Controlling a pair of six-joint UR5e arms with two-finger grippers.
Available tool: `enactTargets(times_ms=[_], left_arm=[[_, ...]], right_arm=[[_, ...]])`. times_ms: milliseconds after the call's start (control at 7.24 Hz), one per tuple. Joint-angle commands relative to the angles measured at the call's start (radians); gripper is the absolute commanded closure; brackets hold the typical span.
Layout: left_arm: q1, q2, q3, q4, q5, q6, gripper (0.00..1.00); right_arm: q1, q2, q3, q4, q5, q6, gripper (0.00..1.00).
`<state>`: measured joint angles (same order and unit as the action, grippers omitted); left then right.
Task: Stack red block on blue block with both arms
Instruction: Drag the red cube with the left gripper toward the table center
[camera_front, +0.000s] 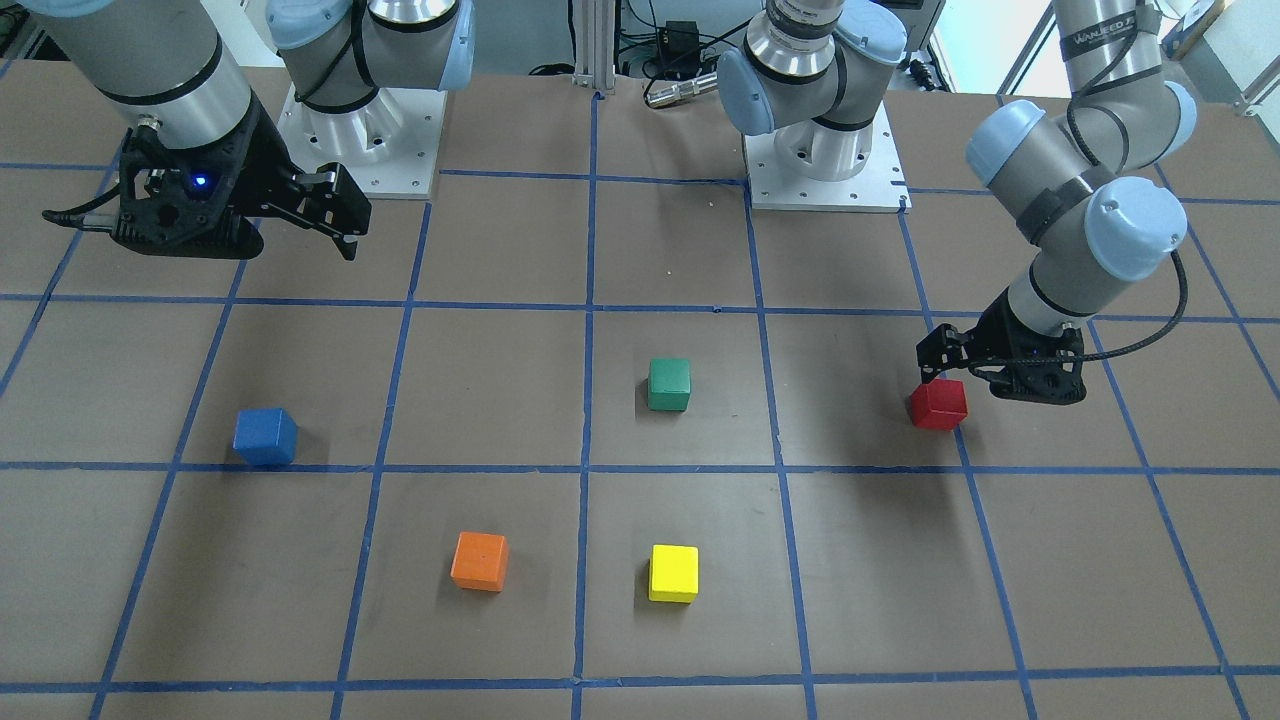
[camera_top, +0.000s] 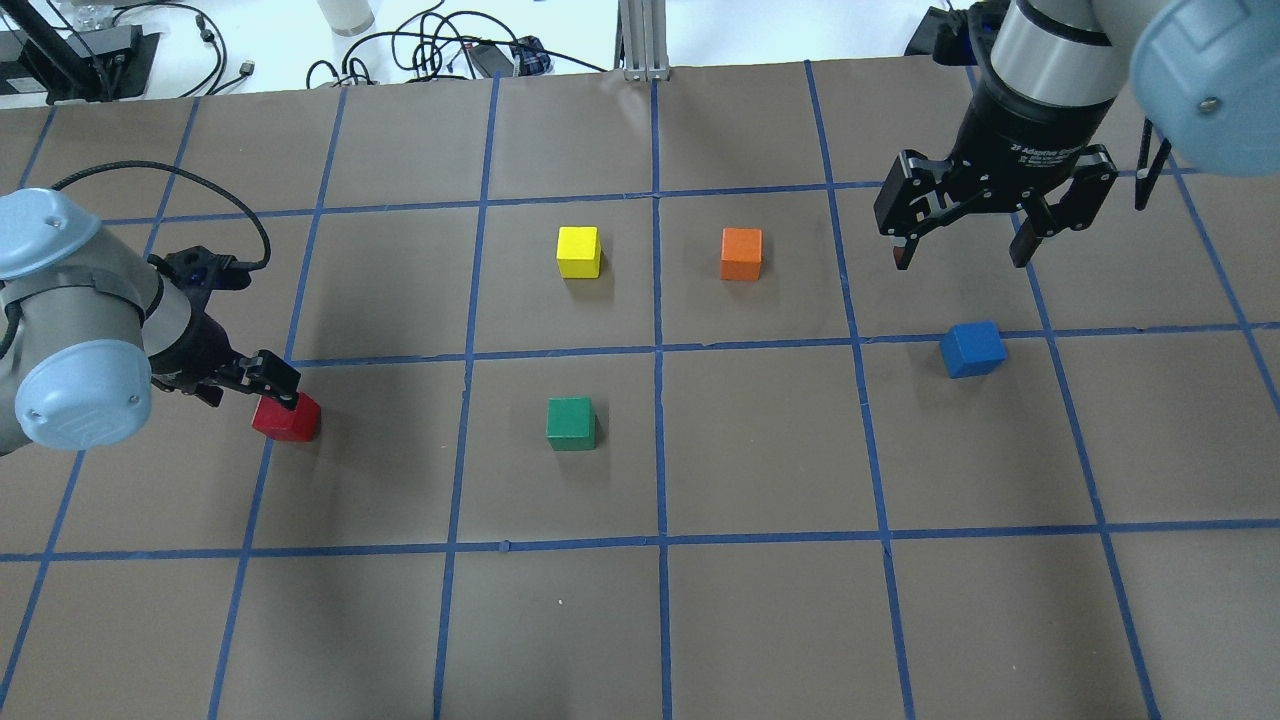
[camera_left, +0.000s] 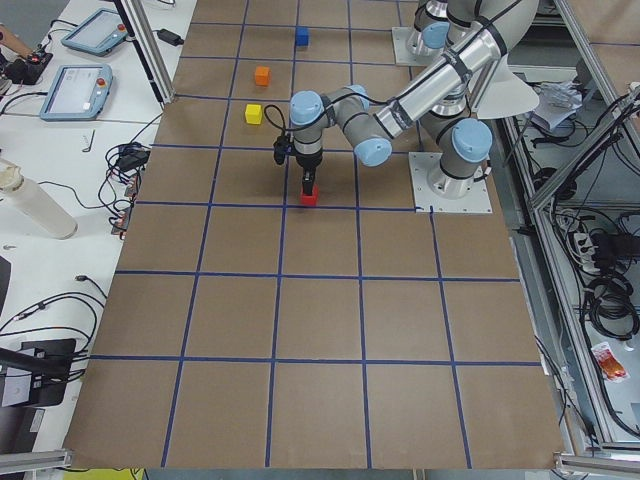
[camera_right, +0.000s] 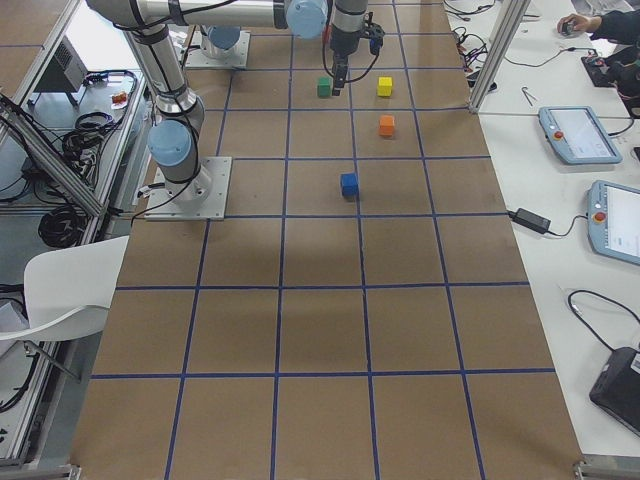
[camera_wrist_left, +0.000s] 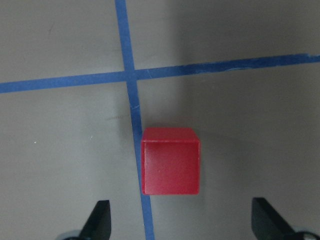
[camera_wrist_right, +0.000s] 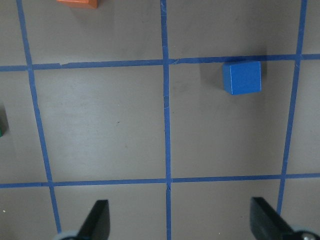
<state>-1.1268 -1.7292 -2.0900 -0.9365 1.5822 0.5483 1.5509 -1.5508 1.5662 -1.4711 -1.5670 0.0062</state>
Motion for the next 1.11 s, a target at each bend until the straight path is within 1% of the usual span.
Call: enactTargets(times_ms=[0, 138, 276, 415, 553, 691, 829, 967], left_arm=[[0.001, -0.071, -0.008, 0.097, -0.002, 0.044, 0.00], [-0.002, -0.082, -0.010, 0.100, -0.002, 0.050, 0.00], [-0.002, -0.085, -0.010, 0.100, -0.007, 0.050, 0.15], [-0.004, -0.090, -0.010, 0.094, -0.010, 0.048, 0.46], [-0.004, -0.092, -0.007, 0.090, -0.010, 0.051, 0.73], [-0.011, -0.082, 0.010, 0.090, -0.010, 0.048, 0.77], [-0.052, -0.063, 0.031, 0.071, -0.010, 0.036, 0.79], [-0.135, -0.040, 0.068, 0.001, -0.007, -0.006, 0.79]], right_arm=[[0.000, 0.000, 0.000, 0.000, 0.004, 0.000, 0.00], [0.000, 0.000, 0.000, 0.000, 0.004, 0.000, 0.00], [0.000, 0.000, 0.000, 0.000, 0.004, 0.000, 0.00], [0.000, 0.000, 0.000, 0.000, 0.004, 0.000, 0.00], [0.000, 0.000, 0.000, 0.000, 0.002, 0.000, 0.00], [0.000, 0.000, 0.000, 0.002, 0.002, 0.000, 0.00], [0.000, 0.000, 0.000, 0.002, 0.002, 0.000, 0.00], [0.000, 0.000, 0.000, 0.002, 0.002, 0.000, 0.00]])
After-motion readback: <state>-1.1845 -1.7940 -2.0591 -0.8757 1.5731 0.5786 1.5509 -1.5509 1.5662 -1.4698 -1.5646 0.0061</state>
